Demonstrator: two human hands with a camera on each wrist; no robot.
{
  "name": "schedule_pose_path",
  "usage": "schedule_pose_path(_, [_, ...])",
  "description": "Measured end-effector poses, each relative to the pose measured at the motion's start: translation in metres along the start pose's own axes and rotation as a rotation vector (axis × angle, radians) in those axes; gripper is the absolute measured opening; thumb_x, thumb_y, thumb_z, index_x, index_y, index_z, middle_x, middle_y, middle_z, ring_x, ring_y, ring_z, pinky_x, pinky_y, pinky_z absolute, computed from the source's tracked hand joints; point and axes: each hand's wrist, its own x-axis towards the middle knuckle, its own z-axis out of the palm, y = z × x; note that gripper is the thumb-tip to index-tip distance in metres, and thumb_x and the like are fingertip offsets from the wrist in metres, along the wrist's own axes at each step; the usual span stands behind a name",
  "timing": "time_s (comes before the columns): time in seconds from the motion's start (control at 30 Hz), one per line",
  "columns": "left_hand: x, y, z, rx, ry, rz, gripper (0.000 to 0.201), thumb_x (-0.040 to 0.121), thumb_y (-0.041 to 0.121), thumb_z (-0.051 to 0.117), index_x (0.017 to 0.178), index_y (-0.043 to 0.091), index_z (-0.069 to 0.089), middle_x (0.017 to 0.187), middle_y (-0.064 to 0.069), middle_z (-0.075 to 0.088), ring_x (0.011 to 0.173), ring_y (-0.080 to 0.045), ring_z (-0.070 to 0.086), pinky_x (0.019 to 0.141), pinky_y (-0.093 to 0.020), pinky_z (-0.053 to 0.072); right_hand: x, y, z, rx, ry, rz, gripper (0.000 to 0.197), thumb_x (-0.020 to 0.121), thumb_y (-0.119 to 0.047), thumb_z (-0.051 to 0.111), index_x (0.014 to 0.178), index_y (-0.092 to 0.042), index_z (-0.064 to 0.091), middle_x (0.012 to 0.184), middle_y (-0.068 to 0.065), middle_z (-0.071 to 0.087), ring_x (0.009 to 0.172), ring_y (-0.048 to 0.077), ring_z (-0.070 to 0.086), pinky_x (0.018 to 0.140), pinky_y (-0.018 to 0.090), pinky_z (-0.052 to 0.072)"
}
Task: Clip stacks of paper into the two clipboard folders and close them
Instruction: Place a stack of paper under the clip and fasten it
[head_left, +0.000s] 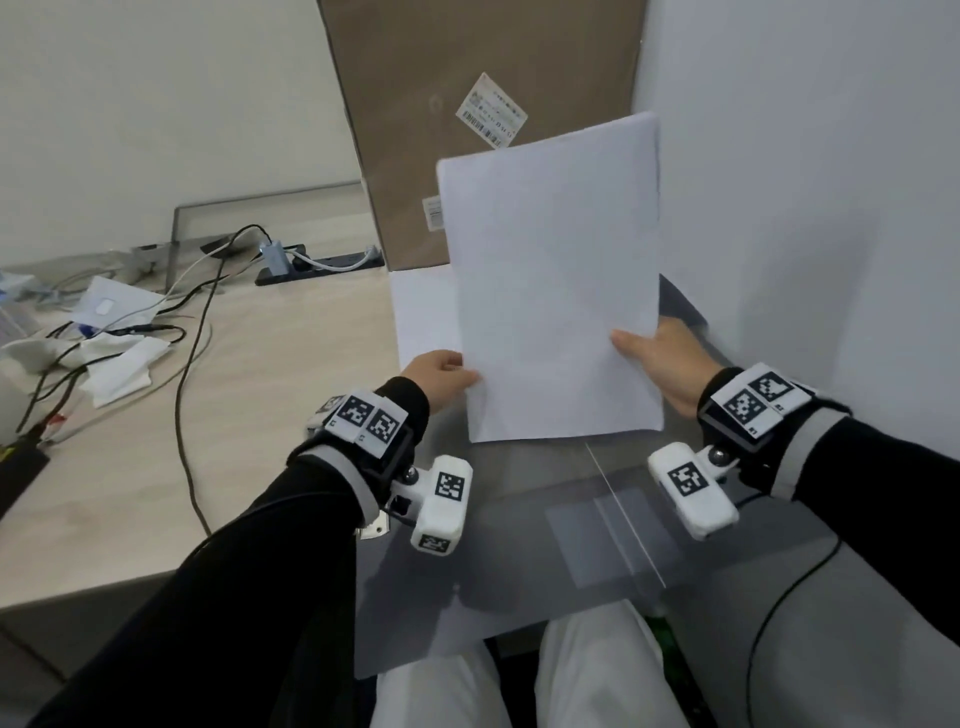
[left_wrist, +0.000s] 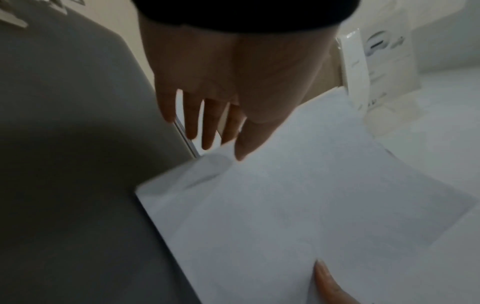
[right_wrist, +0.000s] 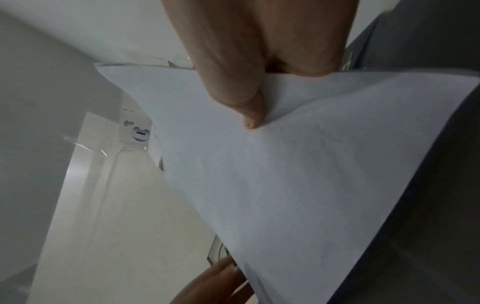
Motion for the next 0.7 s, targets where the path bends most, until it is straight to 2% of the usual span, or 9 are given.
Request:
schedule_pose_path(0.03, [-0.001, -0.001, 0.005, 0.094, -0.053, -0.006, 0.046, 0.091, 0.014, 0.055, 0.135, 0.003, 0.048, 0.137, -0.008, 0.052, 0.125, -0.023, 0.05, 0.098, -0.023, 0.036, -0.002, 0.003, -0.009, -0.017, 0.019, 0.013, 0.027, 0.093, -0.01, 0.055, 0.118, -0.007, 0.06, 0.12, 0.014, 0.064, 0.109, 0.031, 0.062, 0.1, 0.047, 0.047])
schedule_pose_path(0.1, [-0.003, -0.005, 0.015, 0.381, -0.19, -0.034, 0.056, 0.094, 0.022, 0.051, 0.146, 0.01, 0.034, 0.153, -0.008, 0.033, 0.14, -0.023, 0.034, 0.112, -0.025, 0.026, -0.008, 0.009, -0.025, -0.003, 0.061, 0.04, 0.032, 0.093, -0.008, 0.054, 0.125, -0.004, 0.057, 0.123, 0.015, 0.062, 0.108, 0.03, 0.061, 0.098, 0.044, 0.047])
schedule_pose_path(0.17, [-0.002, -0.01, 0.025, 0.725, -0.324, -0.074, 0.064, 0.096, 0.036, 0.044, 0.151, 0.019, 0.018, 0.16, -0.009, 0.012, 0.147, -0.028, 0.017, 0.119, -0.034, 0.014, -0.013, 0.016, -0.036, 0.018, 0.097, 0.066, 0.035, 0.093, -0.007, 0.054, 0.128, -0.004, 0.053, 0.124, 0.013, 0.061, 0.108, 0.029, 0.06, 0.095, 0.04, 0.047])
schedule_pose_path(0.23, [-0.003, -0.013, 0.029, 0.92, -0.411, -0.099, 0.066, 0.096, 0.046, 0.035, 0.152, 0.026, 0.006, 0.161, -0.009, -0.003, 0.147, -0.037, 0.004, 0.12, -0.044, 0.007, -0.017, 0.021, -0.044, 0.039, 0.118, 0.088, 0.041, 0.093, -0.006, 0.054, 0.134, -0.004, 0.048, 0.126, 0.014, 0.06, 0.108, 0.03, 0.061, 0.09, 0.039, 0.049])
schedule_pose_path(0.33, [-0.004, -0.018, 0.023, 0.961, -0.473, -0.081, 0.066, 0.096, 0.049, 0.032, 0.151, 0.028, 0.002, 0.16, -0.006, -0.01, 0.147, -0.037, -0.004, 0.12, -0.047, 0.002, -0.022, 0.024, -0.048, 0.083, 0.092, 0.12, 0.042, 0.094, -0.004, 0.052, 0.136, -0.001, 0.044, 0.124, 0.014, 0.059, 0.091, 0.022, 0.063, 0.076, 0.031, 0.05])
schedule_pose_path(0.43, [-0.003, -0.028, 0.008, 0.972, -0.501, -0.071, 0.063, 0.097, 0.048, 0.032, 0.151, 0.03, 0.004, 0.16, -0.004, -0.01, 0.148, -0.033, -0.005, 0.121, -0.044, 0.001, -0.025, 0.024, -0.045, 0.132, 0.025, 0.169, 0.039, 0.095, -0.003, 0.05, 0.133, 0.0, 0.047, 0.125, 0.016, 0.058, 0.085, 0.016, 0.061, 0.078, 0.033, 0.051])
schedule_pose_path(0.53, [-0.005, -0.039, -0.011, 0.957, -0.514, -0.069, 0.061, 0.098, 0.044, 0.032, 0.151, 0.029, 0.007, 0.16, -0.003, -0.01, 0.148, -0.031, -0.004, 0.121, -0.041, 0.001, -0.029, 0.025, -0.037, 0.173, -0.034, 0.193, 0.039, 0.095, -0.002, 0.049, 0.134, -0.001, 0.048, 0.128, 0.016, 0.058, 0.087, 0.019, 0.063, 0.071, 0.03, 0.055])
schedule_pose_path(0.63, [-0.009, -0.05, -0.036, 0.89, -0.512, -0.084, 0.058, 0.099, 0.038, 0.033, 0.151, 0.026, 0.01, 0.16, -0.003, -0.008, 0.148, -0.027, -0.005, 0.12, -0.037, -0.001, -0.033, 0.027, -0.026, 0.18, -0.089, 0.238, 0.037, 0.095, -0.004, 0.049, 0.133, -0.001, 0.05, 0.131, 0.017, 0.058, 0.099, 0.029, 0.062, 0.08, 0.033, 0.051])
schedule_pose_path(0.7, [-0.012, -0.056, -0.05, 0.812, -0.496, -0.119, 0.06, 0.097, 0.045, 0.034, 0.151, 0.025, 0.015, 0.161, -0.002, -0.003, 0.149, -0.024, -0.001, 0.12, -0.035, 0.0, -0.036, 0.029, -0.017, 0.177, -0.132, 0.257, 0.034, 0.095, -0.004, 0.049, 0.129, -0.003, 0.053, 0.129, 0.017, 0.059, 0.104, 0.031, 0.06, 0.084, 0.033, 0.05])
